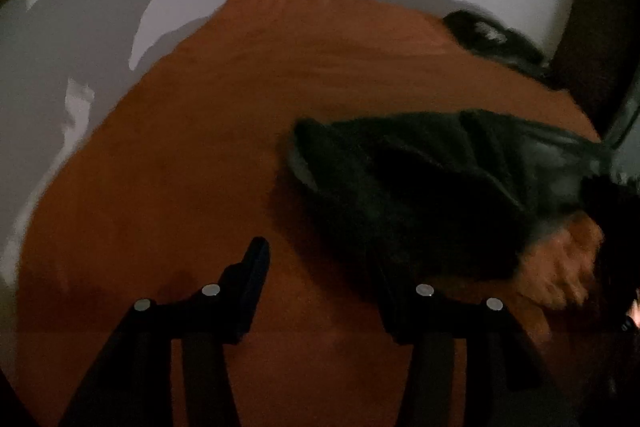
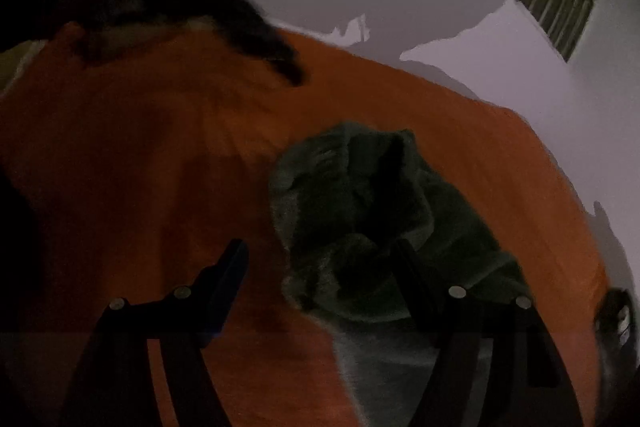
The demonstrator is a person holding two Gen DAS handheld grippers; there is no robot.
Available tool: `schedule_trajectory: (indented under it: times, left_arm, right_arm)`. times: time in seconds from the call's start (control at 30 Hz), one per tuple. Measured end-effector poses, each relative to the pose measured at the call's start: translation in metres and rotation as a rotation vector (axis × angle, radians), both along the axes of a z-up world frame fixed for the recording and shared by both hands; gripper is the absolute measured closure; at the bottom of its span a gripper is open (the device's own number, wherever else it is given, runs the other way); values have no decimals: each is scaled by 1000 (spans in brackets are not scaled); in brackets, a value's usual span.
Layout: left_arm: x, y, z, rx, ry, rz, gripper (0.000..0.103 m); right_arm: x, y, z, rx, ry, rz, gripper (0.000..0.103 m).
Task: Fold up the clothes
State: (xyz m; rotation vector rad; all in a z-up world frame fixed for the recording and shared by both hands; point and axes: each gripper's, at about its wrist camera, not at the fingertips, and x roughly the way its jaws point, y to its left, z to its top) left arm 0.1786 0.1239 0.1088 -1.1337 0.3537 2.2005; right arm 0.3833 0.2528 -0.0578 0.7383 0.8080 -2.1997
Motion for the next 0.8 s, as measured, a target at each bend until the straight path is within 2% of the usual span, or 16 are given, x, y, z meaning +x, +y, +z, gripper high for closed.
schedule_trajectory:
  times: [0.1, 0.13, 0.23, 0.37, 0.4, 0.43, 0.53, 0.6, 0.7, 0.73, 0.77, 0.8]
  left_arm:
    - [-40, 40, 1, -21, -3, -39, 50]
    - [-50, 50, 2, -29, 3, -39, 50]
    - [-74, 73, 0, -51, 14, -39, 50]
    - [-81, 81, -16, -84, -28, -71, 50]
    - [-80, 85, -22, -107, -32, -84, 50]
    - [-78, 88, -27, -121, -34, -92, 50]
    - [-63, 94, -36, -127, -51, -150, 50]
    - [-56, 100, -43, -173, -20, -154, 50]
    - [-53, 103, -53, -189, -22, -157, 50]
    - [-51, 106, -53, -171, -28, -187, 50]
    - [-48, 108, -52, -151, -33, -220, 50]
    - [-42, 108, -51, -142, -30, -274, 50]
  right_arm:
    - [14, -9, -10, 63, 93, 50, 34]
    - [11, -10, -11, 95, 90, 66, 37]
    - [2, -15, -15, 191, 80, 114, 37]
    - [-10, -21, -21, 319, 67, 178, 38]
    - [-13, -23, -23, 351, 64, 195, 42]
    - [-15, -25, -31, 405, 45, 216, 70]
    - [-12, -31, -8, 391, 74, 239, 72]
    - [-9, -35, 8, 382, 94, 255, 73]
    - [-6, -41, 31, 367, 123, 279, 75]
    - [-5, -43, 39, 363, 133, 286, 81]
    - [-4, -45, 47, 358, 142, 294, 92]
    - [-2, -47, 55, 353, 152, 302, 92]
